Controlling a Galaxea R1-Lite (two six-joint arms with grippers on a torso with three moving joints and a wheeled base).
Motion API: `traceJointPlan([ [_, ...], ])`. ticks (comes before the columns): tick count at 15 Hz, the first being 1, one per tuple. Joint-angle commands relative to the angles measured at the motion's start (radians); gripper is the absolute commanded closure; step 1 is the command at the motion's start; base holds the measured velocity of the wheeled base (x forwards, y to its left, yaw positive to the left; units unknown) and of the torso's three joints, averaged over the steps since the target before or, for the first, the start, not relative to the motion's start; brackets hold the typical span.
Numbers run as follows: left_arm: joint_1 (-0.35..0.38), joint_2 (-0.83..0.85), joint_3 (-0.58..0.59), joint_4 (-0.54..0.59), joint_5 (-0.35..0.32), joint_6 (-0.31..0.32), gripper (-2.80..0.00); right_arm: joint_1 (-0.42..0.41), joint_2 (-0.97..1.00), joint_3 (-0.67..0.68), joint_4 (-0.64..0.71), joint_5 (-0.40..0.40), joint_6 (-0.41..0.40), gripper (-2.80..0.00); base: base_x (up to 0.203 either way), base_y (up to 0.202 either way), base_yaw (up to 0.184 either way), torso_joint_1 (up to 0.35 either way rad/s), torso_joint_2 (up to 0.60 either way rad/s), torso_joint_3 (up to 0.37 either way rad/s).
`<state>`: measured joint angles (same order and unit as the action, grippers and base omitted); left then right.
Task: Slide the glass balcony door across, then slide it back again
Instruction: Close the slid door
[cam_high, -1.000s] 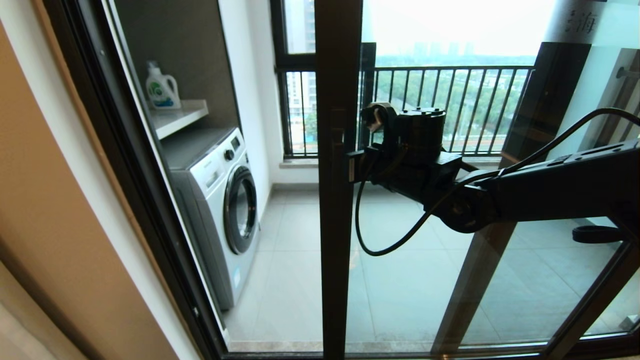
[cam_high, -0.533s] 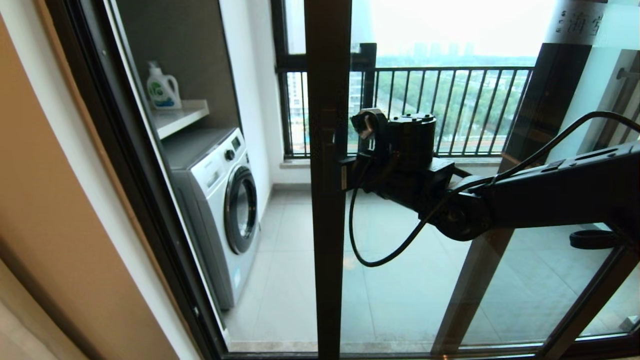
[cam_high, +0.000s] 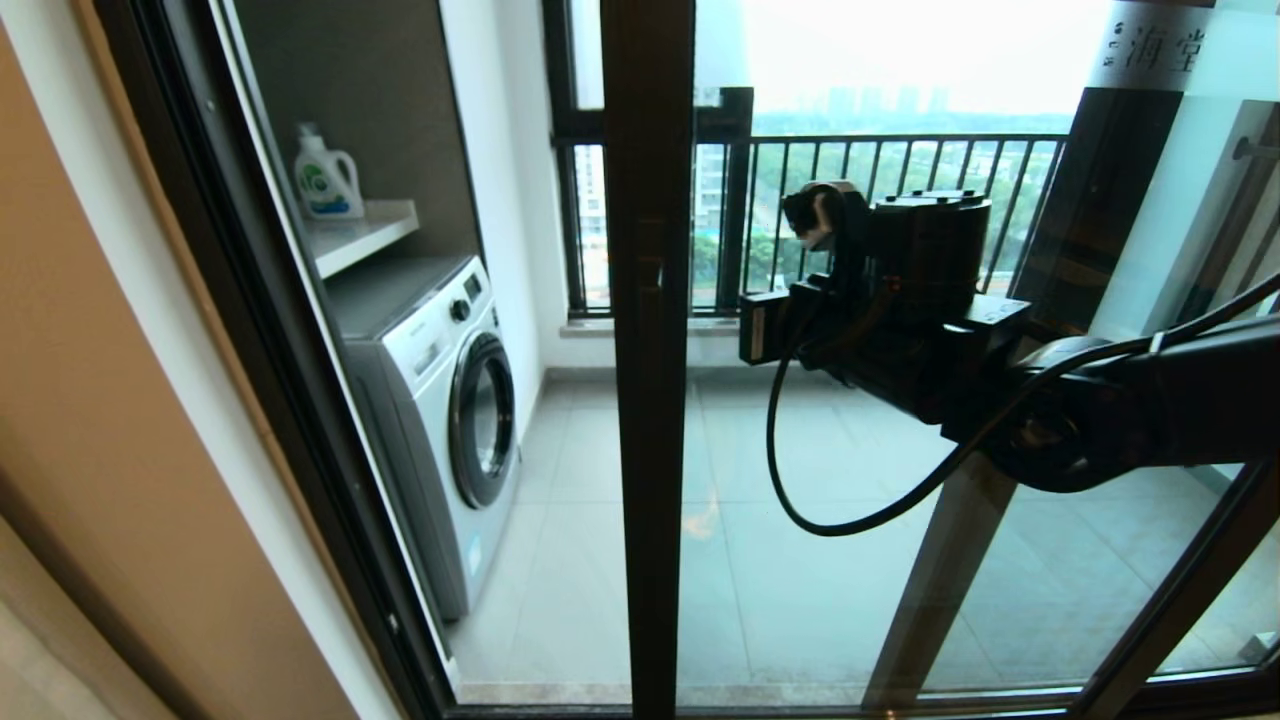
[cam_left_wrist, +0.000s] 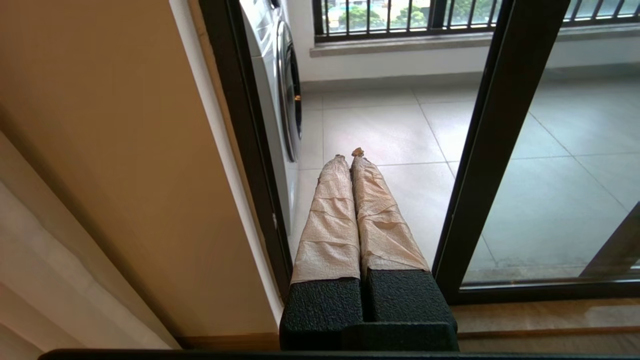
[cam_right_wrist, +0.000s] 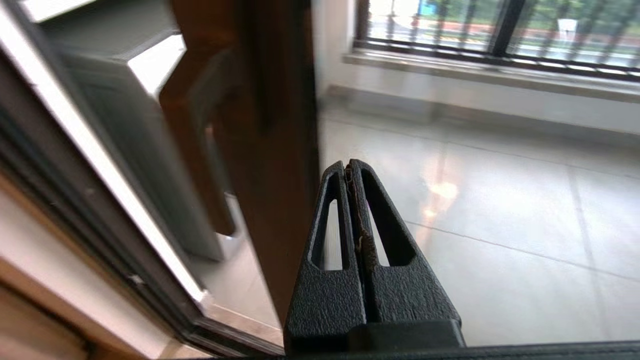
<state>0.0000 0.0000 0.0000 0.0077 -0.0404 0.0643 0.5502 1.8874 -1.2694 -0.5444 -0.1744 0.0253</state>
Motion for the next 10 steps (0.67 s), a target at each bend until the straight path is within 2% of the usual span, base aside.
traceJointPlan([
  [1,0.0,0.002,0.002,0.0,-0.001,0.002,0.0,0.001,-0.159,0.08,0.046,-0.023,-0.003,0.0,0.0,0.0,0.0,0.0,0.0,0.0],
  [4,0.0,0.002,0.001,0.0,-0.001,0.001,0.0,0.01,-0.397,0.222,0.154,-0.132,-0.016,0.0,0.0,0.0,0.0,0.0,0.0,0.0],
  [7,0.0,0.002,0.002,0.0,-0.001,0.0,0.0,-0.017,-0.681,0.363,0.235,-0.247,-0.107,0.0,0.0,0.0,0.0,0.0,0.0,0.0],
  [8,0.0,0.002,0.002,0.0,-0.001,0.0,0.0,-0.053,-0.775,0.394,0.271,-0.266,-0.137,0.0,0.0,0.0,0.0,0.0,0.0,0.0],
  [10,0.0,0.002,0.002,0.0,0.0,0.0,0.0,-0.182,-0.954,0.424,0.377,-0.294,-0.185,0.0,0.0,0.0,0.0,0.0,0.0,0.0],
])
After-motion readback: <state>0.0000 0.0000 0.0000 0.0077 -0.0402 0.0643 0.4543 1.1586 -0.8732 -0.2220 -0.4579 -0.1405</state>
